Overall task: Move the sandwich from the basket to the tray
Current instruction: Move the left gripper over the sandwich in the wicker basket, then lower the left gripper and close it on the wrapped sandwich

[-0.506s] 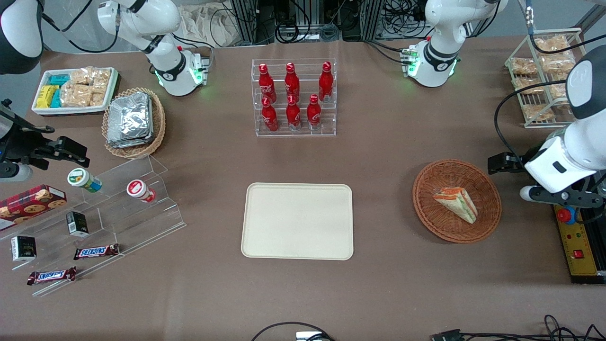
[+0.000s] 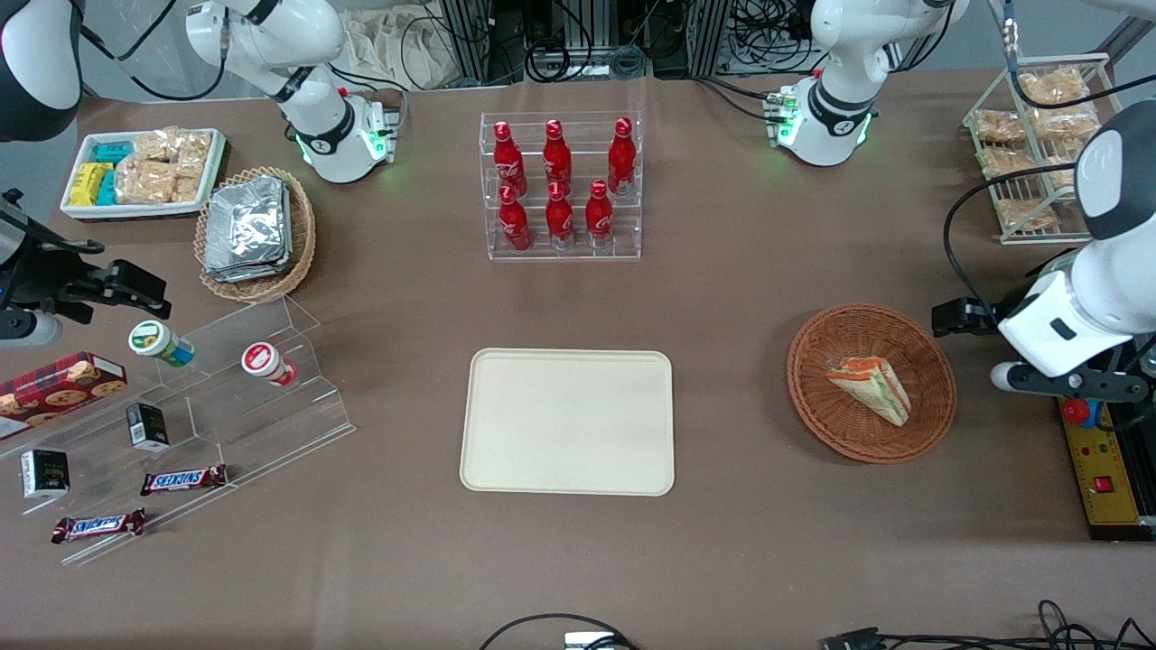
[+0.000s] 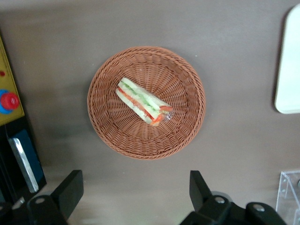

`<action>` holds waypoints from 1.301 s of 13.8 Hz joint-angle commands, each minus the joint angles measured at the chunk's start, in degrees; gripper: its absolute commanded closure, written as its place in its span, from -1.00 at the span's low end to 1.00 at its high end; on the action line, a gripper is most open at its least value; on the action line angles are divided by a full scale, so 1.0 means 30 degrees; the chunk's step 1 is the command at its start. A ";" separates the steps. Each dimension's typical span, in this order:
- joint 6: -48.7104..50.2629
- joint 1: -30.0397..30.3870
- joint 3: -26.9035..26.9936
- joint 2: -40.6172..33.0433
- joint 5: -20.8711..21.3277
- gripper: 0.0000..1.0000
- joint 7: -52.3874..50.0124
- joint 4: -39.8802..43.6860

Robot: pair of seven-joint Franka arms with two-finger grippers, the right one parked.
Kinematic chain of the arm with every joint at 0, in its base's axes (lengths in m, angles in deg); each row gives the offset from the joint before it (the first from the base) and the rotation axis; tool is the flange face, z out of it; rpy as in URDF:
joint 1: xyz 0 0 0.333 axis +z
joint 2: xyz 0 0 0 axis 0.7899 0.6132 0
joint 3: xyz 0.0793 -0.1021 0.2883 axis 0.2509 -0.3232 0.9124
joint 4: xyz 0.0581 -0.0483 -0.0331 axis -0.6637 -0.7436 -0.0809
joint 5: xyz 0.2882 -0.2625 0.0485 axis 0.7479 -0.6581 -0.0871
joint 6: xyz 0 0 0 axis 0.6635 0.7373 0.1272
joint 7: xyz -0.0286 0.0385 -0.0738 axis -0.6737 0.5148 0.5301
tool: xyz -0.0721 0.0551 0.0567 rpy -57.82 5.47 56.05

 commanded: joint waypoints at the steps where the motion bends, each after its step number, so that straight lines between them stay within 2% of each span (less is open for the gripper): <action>1: -0.0433 0.0057 0.0019 0.0467 0.0283 -1.00 -0.4446 -0.0361; 3: -0.2595 0.0086 0.0339 0.0410 -0.0037 -1.00 -0.8813 -0.2171; 10: -1.1709 -0.0031 0.0547 0.0408 0.0224 -1.00 -1.7495 -0.8882; 13: -1.2246 0.0027 0.0576 0.0409 0.0254 -1.00 -1.8295 -1.0235; 18: -1.3005 0.0028 0.0869 0.1462 0.0253 -1.00 -1.8296 -1.0472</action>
